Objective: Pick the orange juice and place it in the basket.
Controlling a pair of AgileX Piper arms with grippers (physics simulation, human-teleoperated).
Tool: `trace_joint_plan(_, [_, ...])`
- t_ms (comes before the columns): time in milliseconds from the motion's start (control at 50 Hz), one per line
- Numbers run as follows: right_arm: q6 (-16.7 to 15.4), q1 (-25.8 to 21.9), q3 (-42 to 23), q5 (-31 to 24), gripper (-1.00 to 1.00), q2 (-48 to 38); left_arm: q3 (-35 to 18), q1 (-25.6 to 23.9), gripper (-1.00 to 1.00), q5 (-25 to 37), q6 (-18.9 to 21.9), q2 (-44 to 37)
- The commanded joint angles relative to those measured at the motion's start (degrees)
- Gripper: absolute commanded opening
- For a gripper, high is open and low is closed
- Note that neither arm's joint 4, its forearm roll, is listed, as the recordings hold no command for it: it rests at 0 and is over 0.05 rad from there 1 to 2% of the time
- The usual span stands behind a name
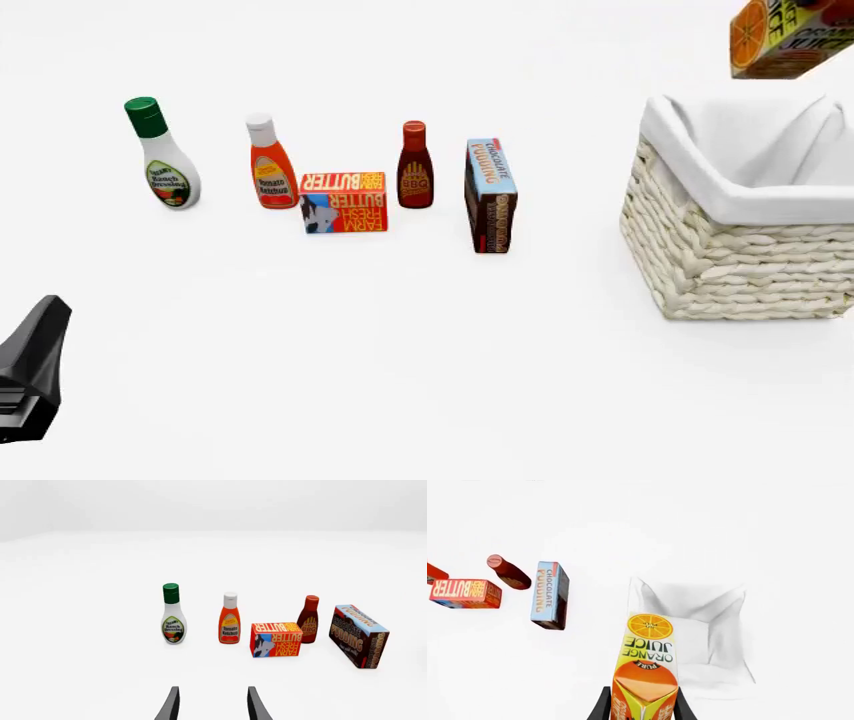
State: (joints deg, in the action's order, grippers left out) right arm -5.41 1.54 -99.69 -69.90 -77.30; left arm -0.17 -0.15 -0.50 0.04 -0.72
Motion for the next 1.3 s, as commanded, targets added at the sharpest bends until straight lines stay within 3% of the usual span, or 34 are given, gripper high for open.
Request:
trace_joint_plan(20, [1.04,1.95,0.26,0.0,-1.0,1.04,0.0,0.0,1.0,0.0,0.0,0.0])
trace_joint_plan(600, [3.26,6.74,1.53,0.0,-1.0,1.78,0.0,0.0,1.0,0.0,0.01,0.0])
trace_joint_plan(900, [4.26,8.54,5.18,0.0,-1.0,2.11,0.0,0.01,1.0,0.0,0.0,0.0])
trace_joint_plan(1300, [3.76,9.62,4.57,0.0,-1.0,-2.35,0.0,-0.01,1.0,0.0,-0.01,0.0])
